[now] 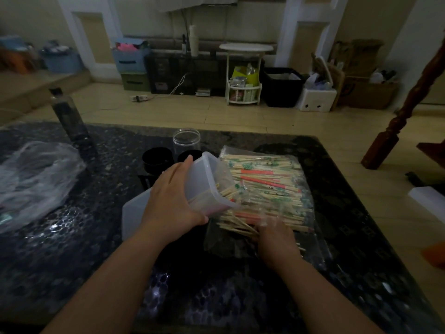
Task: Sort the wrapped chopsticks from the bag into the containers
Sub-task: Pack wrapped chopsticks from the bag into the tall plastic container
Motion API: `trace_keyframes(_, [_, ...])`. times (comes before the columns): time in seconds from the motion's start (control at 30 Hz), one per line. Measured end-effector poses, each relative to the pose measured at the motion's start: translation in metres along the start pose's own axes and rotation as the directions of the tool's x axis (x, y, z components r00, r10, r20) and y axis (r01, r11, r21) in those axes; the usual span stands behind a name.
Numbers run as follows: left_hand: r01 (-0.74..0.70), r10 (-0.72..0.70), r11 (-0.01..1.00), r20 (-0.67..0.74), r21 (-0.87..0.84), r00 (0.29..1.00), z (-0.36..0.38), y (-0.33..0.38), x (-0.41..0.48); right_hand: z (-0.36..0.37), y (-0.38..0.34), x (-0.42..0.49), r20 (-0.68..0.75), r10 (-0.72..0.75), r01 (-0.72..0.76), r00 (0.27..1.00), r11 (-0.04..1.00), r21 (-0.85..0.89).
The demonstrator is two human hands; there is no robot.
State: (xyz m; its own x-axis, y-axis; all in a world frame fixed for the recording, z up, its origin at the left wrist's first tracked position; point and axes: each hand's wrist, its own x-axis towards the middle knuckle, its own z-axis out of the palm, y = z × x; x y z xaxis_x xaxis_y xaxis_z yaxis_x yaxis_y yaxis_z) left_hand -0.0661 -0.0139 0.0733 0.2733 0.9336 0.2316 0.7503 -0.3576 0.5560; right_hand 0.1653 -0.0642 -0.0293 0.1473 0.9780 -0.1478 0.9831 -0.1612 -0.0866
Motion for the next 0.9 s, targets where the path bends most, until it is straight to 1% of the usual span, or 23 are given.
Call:
trace_keyframes(0.1, [0.002, -0.002, 1.0, -0.003, 0.002, 1.0, 0.0, 0.0, 0.0, 0.001, 0.0, 0.005, -0.046, -0.004, 0.006, 0.999, 1.0, 0.028])
trace_keyframes(0.3, [0.006, -0.006, 1.0, -0.008, -0.009, 1.0, 0.0, -0.001, 0.0, 0.003, 0.0, 0.001, -0.008, 0.009, -0.009, 1.0, 1.0, -0.003])
trace_keyframes(0.4, [0.004, -0.004, 1.0, -0.006, -0.011, 1.0, 0.0, -0.001, 0.0, -0.003, -0.003, -0.001, -0.052, 0.013, -0.014, 0.999, 1.0, -0.021])
trace_keyframes(0.5, [-0.001, 0.001, 1.0, -0.005, -0.008, 1.0, 0.0, -0.001, 0.0, -0.018, -0.006, -0.004, -0.102, -0.021, 0.019, 0.995, 1.0, -0.02])
trace_keyframes(0.6, [0.011, -0.011, 1.0, 0.001, -0.011, 1.0, -0.002, 0.0, 0.001, -0.031, -0.009, -0.007, -0.078, -0.051, 0.056, 0.996, 0.996, 0.062])
trace_keyframes(0.67, [0.013, -0.013, 1.0, 0.001, -0.01, 1.0, -0.002, 0.001, 0.001, -0.039, -0.012, -0.012, -0.067, -0.09, 0.094, 0.994, 0.993, 0.074])
trace_keyframes(0.83, [0.026, -0.026, 0.999, -0.007, -0.024, 1.0, -0.003, 0.001, 0.001, -0.065, -0.011, -0.03, -0.042, -0.16, 0.158, 0.986, 0.987, -0.032])
trace_keyframes(0.9, [0.037, -0.038, 0.999, -0.016, -0.027, 0.999, -0.004, 0.0, 0.001, -0.077, -0.012, -0.036, -0.015, -0.179, 0.178, 0.984, 0.983, -0.037])
